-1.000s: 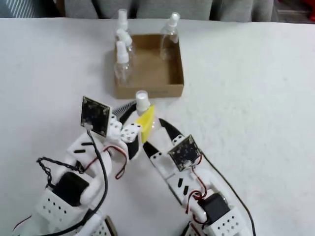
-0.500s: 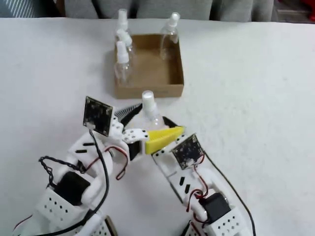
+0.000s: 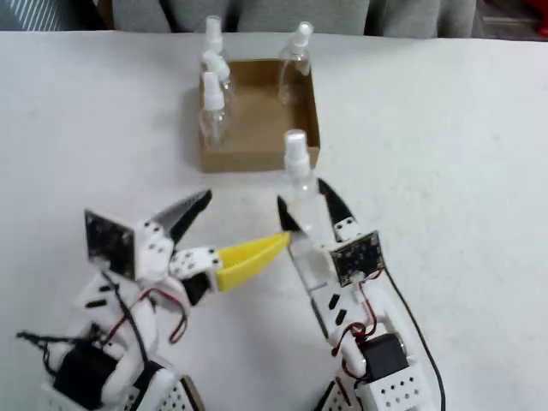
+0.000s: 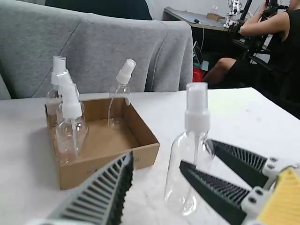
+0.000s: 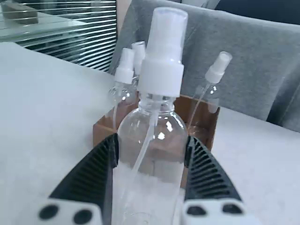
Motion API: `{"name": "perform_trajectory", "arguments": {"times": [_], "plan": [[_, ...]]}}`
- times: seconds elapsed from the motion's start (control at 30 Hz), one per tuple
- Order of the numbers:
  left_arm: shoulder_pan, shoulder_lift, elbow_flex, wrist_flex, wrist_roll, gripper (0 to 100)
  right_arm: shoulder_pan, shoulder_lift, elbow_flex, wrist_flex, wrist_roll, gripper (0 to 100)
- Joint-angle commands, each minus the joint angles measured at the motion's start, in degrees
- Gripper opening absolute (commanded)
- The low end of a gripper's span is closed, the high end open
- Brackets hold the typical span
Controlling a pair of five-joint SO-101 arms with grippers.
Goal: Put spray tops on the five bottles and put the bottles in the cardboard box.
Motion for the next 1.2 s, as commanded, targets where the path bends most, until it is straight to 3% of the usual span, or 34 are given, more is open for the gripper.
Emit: {"name": "perform_trajectory", "arguments": {"times": [0.0, 0.1, 0.2, 0.27, 0.37, 0.57, 0.83, 1.03, 1.17], "plan": [[-0.84, -7.34, 2.99, 8.62, 0.09, 41, 4.88, -0.13, -0.18, -3.91, 0.18, 1.5], [-0.92, -9.89, 11.52, 5.8, 0.0, 29, 7.08, 0.13, -2.37, -4.62, 0.18, 1.5], [-1.27, -11.56, 18.55, -0.09, -0.09, 10, 9.01, 0.13, -4.92, -4.62, 0.18, 1.5], [-4.35, -11.74, 19.6, -1.32, -0.09, 1, 10.42, 0.22, -6.33, -4.88, 0.18, 1.5], [-10.51, -11.74, 20.84, -0.18, -0.09, 8, 11.12, 1.36, -8.62, -5.14, 0.18, 1.5], [-17.71, -11.74, 28.75, 0.79, -0.35, 2, 10.59, 15.78, -15.65, -13.49, 0.18, 1.5], [-21.76, -11.74, 31.56, 5.1, -12.84, 2, 10.51, 43.03, -23.65, -32.66, -6.77, 1.5], [-21.76, -11.74, 31.56, 5.36, -14.24, 2, 10.51, 60.18, -27.43, -50.59, -6.68, 1.5], [-21.85, -11.74, 31.56, 5.36, -14.24, 2, 10.51, 71.96, -32.53, -56.31, -6.68, 1.5]]}}
